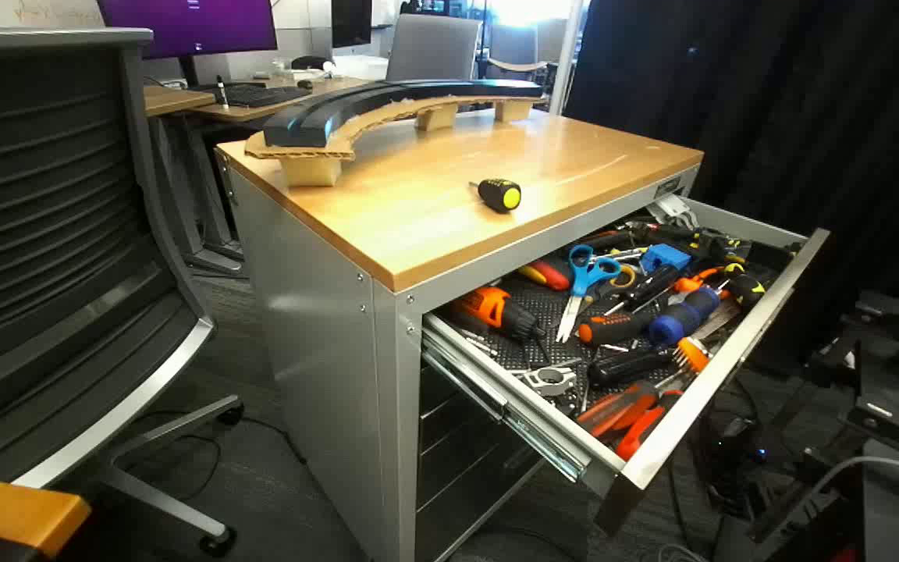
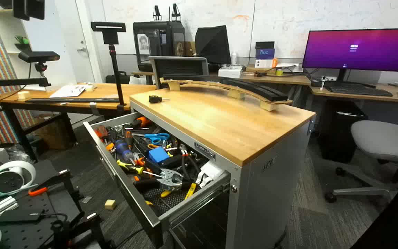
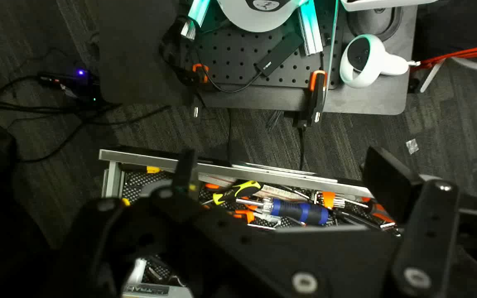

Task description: Put the screwdriver in the open drawer then close the drawer

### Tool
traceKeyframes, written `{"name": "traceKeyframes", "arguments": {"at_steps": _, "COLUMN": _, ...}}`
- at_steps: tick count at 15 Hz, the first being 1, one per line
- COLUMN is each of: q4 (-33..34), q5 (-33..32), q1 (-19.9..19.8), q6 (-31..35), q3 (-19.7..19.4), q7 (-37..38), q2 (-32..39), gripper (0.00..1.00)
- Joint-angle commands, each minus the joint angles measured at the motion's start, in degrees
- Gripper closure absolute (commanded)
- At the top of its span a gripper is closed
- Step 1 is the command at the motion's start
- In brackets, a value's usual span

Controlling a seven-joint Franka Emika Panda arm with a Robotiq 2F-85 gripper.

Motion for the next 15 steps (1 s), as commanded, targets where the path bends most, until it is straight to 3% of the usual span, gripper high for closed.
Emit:
{"name": "traceKeyframes", "arguments": {"at_steps": 1, "q4": 0.25, "q5": -0.04, "q1": 0.20, "q6": -0.03, "q3": -0.12, "q7": 0.12, "q2": 0.06, "gripper": 0.00}}
{"name": "traceKeyframes", "arguments": {"at_steps": 5, "q4": 0.58, "q5": -0.04, "q1": 0.21, "q6": -0.03, "q3": -0.12, "q7": 0.13, "q2": -0.14, "gripper": 0.00}}
{"name": "traceKeyframes", "arguments": {"at_steps": 7, "q4": 0.73, "q5": 1.99, "q1": 0.31, "q6": 5.61, "q3": -0.32, "q7": 1.47, "q2": 2.29, "gripper": 0.00}}
{"name": "traceKeyframes", "arguments": {"at_steps": 9, "q4": 2.60, "q5": 4.46, "q1": 0.40, "q6": 13.48, "q3": 2.38, "q7": 6.42, "q2": 10.17, "gripper": 0.00}}
{"name": "traceKeyframes", "arguments": {"at_steps": 15, "q4": 7.64, "q5": 5.34, "q1": 3.84, "q6": 26.78, "q3": 9.70, "q7": 11.69, "q2": 28.85, "gripper": 0.00}}
